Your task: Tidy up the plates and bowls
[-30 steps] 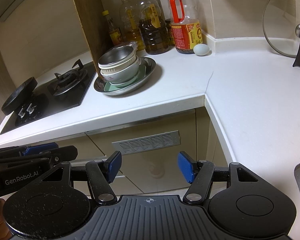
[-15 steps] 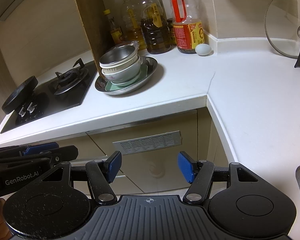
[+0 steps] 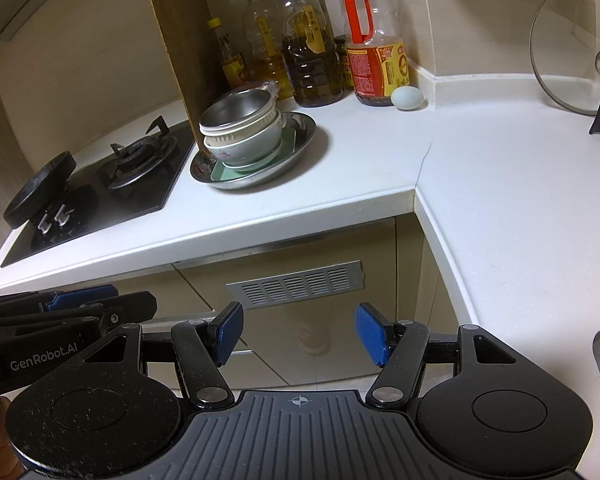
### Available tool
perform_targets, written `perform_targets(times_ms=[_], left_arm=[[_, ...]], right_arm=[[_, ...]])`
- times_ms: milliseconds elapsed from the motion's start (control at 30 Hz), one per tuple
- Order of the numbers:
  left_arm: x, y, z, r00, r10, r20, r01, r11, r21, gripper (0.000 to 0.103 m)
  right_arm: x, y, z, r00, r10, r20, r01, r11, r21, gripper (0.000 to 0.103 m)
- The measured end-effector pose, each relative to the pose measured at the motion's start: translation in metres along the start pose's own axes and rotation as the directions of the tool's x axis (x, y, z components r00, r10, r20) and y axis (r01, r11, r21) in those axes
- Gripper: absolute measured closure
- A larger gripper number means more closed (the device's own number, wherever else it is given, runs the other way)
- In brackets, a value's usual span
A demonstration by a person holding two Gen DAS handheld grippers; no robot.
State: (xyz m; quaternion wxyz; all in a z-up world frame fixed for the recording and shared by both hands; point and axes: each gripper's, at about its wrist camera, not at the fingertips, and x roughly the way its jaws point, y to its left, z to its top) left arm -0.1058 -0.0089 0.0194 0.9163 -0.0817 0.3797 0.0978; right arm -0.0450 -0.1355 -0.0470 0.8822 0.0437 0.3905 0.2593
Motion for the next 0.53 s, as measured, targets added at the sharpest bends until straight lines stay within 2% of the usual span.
perform_targets(times_ms=[533], left_arm=[[0.0019,0.0041,-0.0002,1.000,0.002,-0.004,-0.002,1.000,-0.005,0.065]], right_arm=[[0.0039,0.0038,-0.0003,1.000,0.006,-0.004,-0.006,1.000,-0.004,0.041]])
